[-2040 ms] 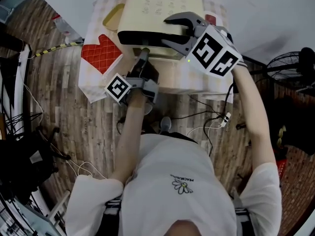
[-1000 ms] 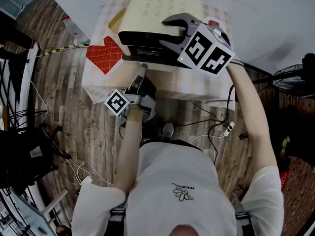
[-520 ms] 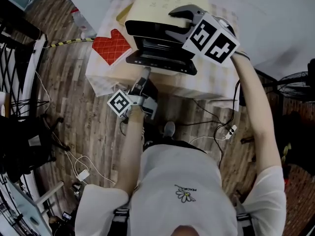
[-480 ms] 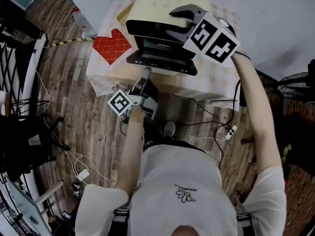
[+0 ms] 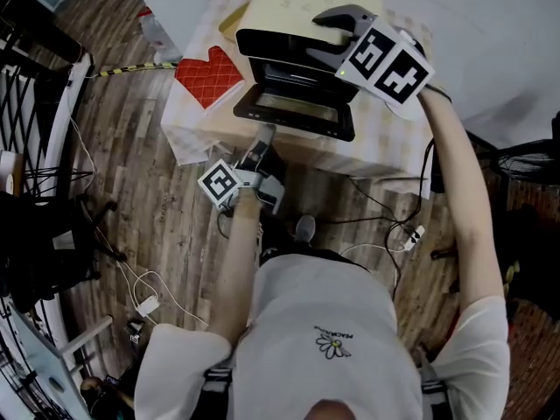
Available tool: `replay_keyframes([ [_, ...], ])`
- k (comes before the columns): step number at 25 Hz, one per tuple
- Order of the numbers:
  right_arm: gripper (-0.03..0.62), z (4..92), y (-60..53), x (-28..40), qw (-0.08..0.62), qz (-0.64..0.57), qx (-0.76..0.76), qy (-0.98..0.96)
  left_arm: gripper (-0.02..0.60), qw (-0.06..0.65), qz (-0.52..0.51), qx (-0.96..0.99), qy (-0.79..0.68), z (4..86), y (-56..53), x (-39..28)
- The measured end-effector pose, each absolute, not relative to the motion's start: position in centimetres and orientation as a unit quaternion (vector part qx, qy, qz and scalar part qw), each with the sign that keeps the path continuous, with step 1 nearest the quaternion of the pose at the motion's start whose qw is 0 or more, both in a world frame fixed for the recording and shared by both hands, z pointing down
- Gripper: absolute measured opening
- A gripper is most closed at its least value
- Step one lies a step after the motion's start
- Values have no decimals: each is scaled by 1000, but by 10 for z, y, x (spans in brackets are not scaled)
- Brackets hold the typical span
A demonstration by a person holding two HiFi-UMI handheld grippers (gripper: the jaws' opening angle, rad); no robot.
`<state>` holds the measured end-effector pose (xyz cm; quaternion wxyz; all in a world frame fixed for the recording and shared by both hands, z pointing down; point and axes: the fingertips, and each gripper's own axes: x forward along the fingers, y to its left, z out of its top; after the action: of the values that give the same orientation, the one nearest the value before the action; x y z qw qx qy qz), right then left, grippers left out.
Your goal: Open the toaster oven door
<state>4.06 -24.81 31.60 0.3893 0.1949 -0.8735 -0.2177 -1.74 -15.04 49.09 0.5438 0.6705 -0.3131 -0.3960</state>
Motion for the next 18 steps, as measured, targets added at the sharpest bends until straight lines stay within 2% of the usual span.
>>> replay_keyframes([
  [18, 189, 318, -247, 40, 390, -218, 197, -872, 60, 579, -416, 622, -323, 558, -118, -25],
])
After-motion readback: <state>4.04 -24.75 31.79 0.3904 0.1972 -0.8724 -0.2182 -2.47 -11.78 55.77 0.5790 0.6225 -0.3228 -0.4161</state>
